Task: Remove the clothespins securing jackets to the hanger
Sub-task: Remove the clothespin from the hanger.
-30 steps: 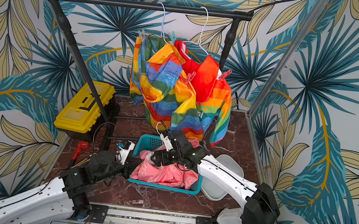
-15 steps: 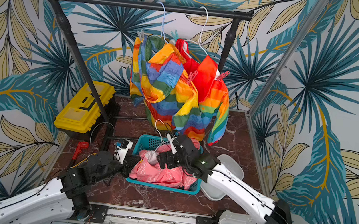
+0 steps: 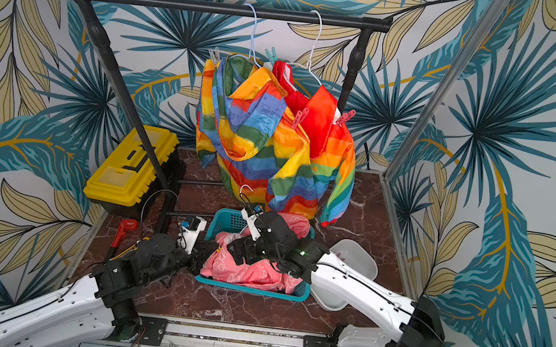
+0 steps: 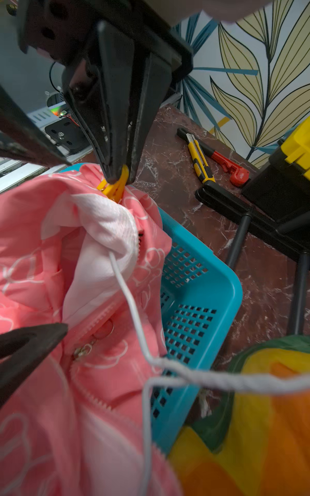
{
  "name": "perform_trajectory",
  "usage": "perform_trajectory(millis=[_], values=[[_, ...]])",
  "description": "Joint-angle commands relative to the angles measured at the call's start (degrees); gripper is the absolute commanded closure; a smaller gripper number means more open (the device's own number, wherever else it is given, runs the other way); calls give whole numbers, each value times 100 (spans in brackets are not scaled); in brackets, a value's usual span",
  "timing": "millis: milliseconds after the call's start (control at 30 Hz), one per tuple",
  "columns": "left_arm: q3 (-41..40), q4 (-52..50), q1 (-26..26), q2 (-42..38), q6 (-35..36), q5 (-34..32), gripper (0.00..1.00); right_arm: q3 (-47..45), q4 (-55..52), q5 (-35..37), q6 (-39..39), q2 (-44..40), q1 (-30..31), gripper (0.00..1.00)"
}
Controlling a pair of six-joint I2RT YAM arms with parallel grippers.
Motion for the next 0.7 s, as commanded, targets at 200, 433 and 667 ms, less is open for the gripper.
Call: perform_trajectory(millis=[200,433,667], values=[[95,200,24,-31,126,-64,100,-224,734,-1084,293,465,20,48],[207,197,24,-45,132,7,100,-428,683,-1136,403,562,16,97],[346,-130,24,-425,84,151,100,-684,687,-936,498,636,-264,100]])
